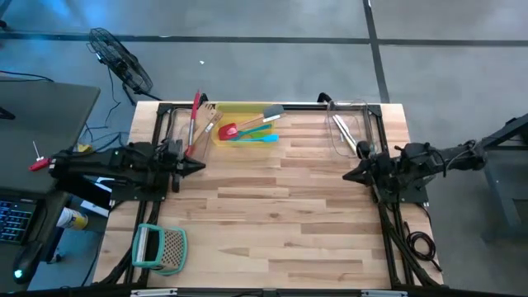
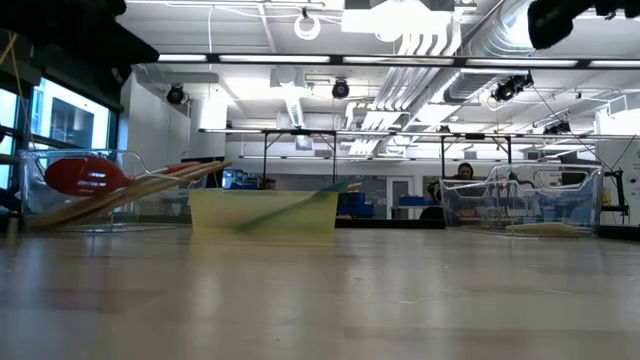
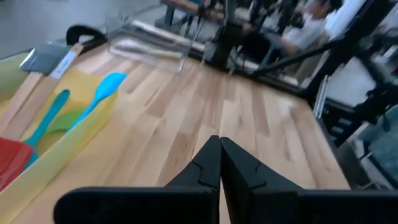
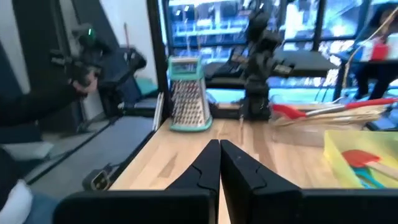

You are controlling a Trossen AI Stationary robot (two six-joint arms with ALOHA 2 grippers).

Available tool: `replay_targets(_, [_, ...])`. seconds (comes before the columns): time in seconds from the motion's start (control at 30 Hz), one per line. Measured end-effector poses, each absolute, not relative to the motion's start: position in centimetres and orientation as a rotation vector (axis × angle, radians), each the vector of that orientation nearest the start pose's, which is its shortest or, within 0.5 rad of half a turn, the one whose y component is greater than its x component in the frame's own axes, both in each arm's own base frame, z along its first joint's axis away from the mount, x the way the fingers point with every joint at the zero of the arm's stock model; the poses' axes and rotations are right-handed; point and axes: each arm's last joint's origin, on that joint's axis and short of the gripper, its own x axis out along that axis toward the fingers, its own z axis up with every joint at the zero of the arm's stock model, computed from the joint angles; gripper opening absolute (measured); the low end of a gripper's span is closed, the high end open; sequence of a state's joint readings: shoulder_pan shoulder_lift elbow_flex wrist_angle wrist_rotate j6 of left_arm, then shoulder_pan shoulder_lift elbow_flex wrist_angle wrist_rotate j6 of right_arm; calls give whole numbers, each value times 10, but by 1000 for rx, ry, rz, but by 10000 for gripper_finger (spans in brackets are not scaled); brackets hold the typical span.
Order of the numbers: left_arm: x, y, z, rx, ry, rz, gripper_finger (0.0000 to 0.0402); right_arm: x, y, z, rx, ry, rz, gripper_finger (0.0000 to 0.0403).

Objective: Pick & Place Kitchen Items
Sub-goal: Return to Home Position

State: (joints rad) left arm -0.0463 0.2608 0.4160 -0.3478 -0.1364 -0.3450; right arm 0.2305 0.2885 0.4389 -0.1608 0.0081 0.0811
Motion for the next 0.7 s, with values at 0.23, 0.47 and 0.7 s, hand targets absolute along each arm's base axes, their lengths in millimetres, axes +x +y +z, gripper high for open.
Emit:
replay_targets(0.23, [96,-4,222,-345,15,-18,0,83,16,240,124,-122,142,3])
replay_targets(0.47, [104,-5,194,-346,-4,-39,0,90,19,200,101,-169,196,3])
replay_targets(0.7, [105,-5,184,-335,25,-36,0,95,18,181,93,-116,136,3])
